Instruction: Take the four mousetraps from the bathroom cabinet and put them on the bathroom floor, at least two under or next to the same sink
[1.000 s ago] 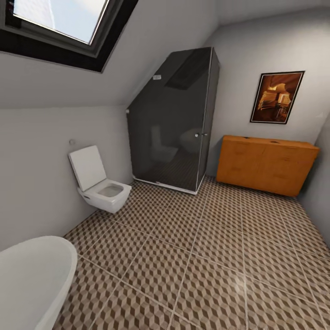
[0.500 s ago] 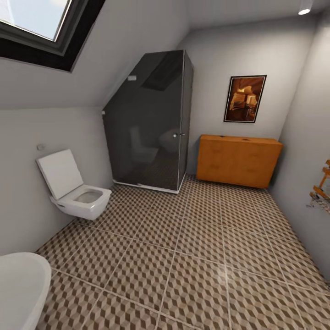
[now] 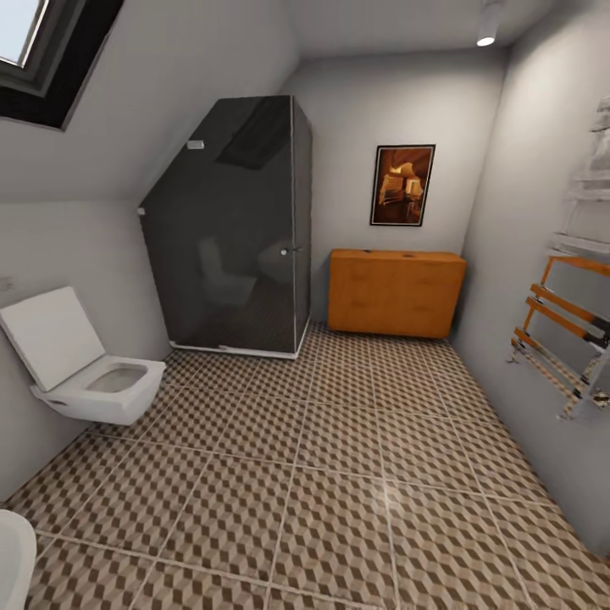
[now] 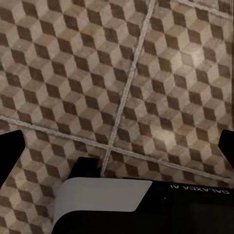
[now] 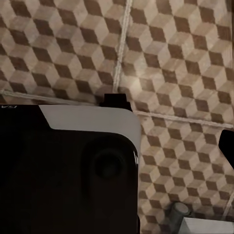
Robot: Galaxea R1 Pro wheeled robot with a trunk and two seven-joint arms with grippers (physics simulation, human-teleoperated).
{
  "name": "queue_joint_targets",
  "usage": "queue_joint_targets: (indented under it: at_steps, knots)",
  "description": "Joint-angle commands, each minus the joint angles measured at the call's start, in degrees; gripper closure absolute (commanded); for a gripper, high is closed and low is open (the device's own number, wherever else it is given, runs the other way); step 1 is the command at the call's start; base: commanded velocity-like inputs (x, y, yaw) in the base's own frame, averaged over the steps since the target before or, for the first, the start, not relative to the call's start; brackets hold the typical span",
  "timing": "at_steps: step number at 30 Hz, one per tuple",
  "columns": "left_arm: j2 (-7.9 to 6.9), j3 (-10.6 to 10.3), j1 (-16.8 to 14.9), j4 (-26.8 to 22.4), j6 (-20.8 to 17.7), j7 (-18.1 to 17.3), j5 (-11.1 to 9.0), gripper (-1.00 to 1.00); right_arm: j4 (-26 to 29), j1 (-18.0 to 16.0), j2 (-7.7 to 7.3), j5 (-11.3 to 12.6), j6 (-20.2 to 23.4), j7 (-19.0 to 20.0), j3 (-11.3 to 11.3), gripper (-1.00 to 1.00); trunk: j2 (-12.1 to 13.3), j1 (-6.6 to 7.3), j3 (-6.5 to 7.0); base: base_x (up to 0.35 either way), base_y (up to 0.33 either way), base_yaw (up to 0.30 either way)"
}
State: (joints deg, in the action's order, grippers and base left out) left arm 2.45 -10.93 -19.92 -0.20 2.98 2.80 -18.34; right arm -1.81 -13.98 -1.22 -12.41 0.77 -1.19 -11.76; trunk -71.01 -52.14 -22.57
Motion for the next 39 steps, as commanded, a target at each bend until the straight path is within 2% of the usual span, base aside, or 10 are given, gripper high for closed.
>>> queue_joint_targets:
  at_steps: [1, 12, 24, 39]
  knots:
    - [0.01, -0.49, -0.03, 0.03, 0.18, 0.19, -0.47, -1.0, -0.12, -0.09, -0.01, -0.6, 0.1, -0.12, -0.46, -1.0, -0.04, 0.0, -0.04, 0.0, 0.0, -0.296]
    - [0.18, -0.49, -0.01, 0.03, 0.17, 0.19, -0.4, -1.0, -0.12, -0.09, -0.04, -0.6, 0.22, -0.12, -0.46, -1.0, -0.04, 0.0, 0.17, 0.0, 0.0, -0.262]
    - [0.22, -0.49, 0.0, 0.03, 0.03, 0.19, -0.41, -1.0, -0.12, -0.09, -0.01, -0.67, 0.28, -0.13, -0.46, -1.0, -0.04, 0.0, 0.2, 0.021, 0.0, -0.037]
    - [0.24, -0.49, 0.01, 0.03, -0.57, 0.19, -0.46, -1.0, -0.12, -0.09, -0.07, -0.69, 0.36, -0.13, -0.46, -1.0, -0.04, 0.0, 0.2, 0.263, 0.0, -0.003]
